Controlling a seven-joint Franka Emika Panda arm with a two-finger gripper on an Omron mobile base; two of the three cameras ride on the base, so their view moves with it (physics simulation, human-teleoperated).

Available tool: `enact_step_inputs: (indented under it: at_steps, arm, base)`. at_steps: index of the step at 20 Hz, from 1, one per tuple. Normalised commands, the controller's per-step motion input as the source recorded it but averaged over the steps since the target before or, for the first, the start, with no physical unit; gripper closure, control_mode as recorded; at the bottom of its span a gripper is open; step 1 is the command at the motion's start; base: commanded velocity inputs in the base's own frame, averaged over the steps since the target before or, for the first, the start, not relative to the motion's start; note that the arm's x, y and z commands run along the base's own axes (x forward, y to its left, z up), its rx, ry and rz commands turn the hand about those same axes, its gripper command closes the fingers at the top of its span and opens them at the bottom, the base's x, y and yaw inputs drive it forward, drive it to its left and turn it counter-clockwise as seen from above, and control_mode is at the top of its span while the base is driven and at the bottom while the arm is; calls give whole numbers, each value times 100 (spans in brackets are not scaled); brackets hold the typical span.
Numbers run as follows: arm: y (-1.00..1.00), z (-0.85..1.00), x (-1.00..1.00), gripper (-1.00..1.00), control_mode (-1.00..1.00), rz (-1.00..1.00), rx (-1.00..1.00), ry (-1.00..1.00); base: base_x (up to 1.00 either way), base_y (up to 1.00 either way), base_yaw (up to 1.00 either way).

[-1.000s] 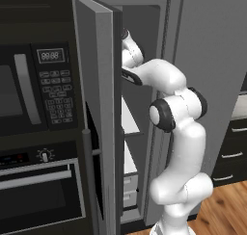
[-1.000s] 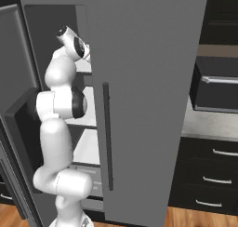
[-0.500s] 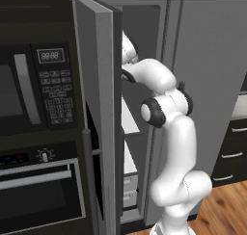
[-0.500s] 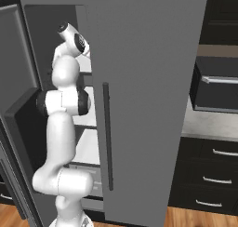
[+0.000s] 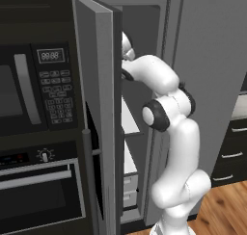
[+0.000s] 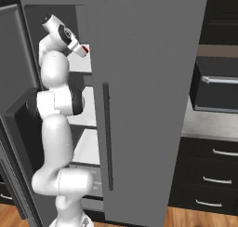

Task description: Take the lime, peach, and bell pepper from the freezer and place them in the bowl on the counter.

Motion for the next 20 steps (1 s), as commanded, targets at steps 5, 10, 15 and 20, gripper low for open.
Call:
enact_step_inputs:
  at_steps: [5,10,15,20]
  arm:
    - [5,-65,-100,100,-100,0,1,-32]
    - [-8,-7,-100,100,-100,-12,21,-9]
    - [-21,29,-100,100,-100,-25,34,0]
    - [-73,24,-100,100,-100,-30,38,5]
  base:
    - [0,0,0]
    - [0,0,0]
    - [0,0,0]
    - [0,0,0]
